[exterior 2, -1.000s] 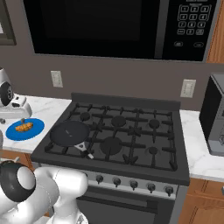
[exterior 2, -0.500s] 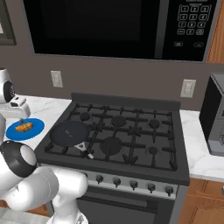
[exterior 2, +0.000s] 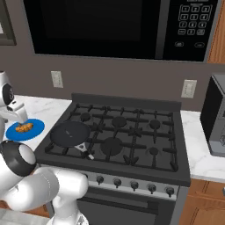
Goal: Pick the croissant and place it on the pan. Then turn on the stove to warm the croissant.
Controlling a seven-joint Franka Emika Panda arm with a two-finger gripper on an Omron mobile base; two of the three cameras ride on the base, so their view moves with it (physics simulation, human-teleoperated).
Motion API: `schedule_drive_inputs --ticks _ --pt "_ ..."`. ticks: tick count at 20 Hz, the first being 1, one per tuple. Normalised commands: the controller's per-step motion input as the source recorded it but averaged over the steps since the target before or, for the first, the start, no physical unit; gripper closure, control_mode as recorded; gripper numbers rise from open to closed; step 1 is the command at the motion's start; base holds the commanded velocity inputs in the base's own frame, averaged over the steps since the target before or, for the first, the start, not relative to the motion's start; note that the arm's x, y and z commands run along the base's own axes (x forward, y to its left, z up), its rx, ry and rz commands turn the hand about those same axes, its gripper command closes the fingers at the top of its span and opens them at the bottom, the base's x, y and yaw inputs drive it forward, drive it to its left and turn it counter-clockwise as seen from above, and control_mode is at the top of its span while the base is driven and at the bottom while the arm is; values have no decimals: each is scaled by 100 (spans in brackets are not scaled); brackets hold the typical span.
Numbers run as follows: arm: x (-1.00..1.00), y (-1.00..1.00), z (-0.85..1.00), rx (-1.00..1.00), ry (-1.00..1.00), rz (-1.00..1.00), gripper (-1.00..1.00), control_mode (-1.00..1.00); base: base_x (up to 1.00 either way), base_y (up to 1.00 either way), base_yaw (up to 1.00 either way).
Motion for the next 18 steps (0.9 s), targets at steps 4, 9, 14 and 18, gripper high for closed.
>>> schedule_drive_inputs --ticks 4,9,14,18 --pt "0 0 -10 0 -6 -14 -100 -100 0 0 0" --pt "9 0 -9 0 -3 -5 -100 -100 0 0 0" --pt "18 2 -11 0 0 0 -100 -100 0 0 0" --pt "24 9 -13 0 0 0 -100 -100 0 0 0"
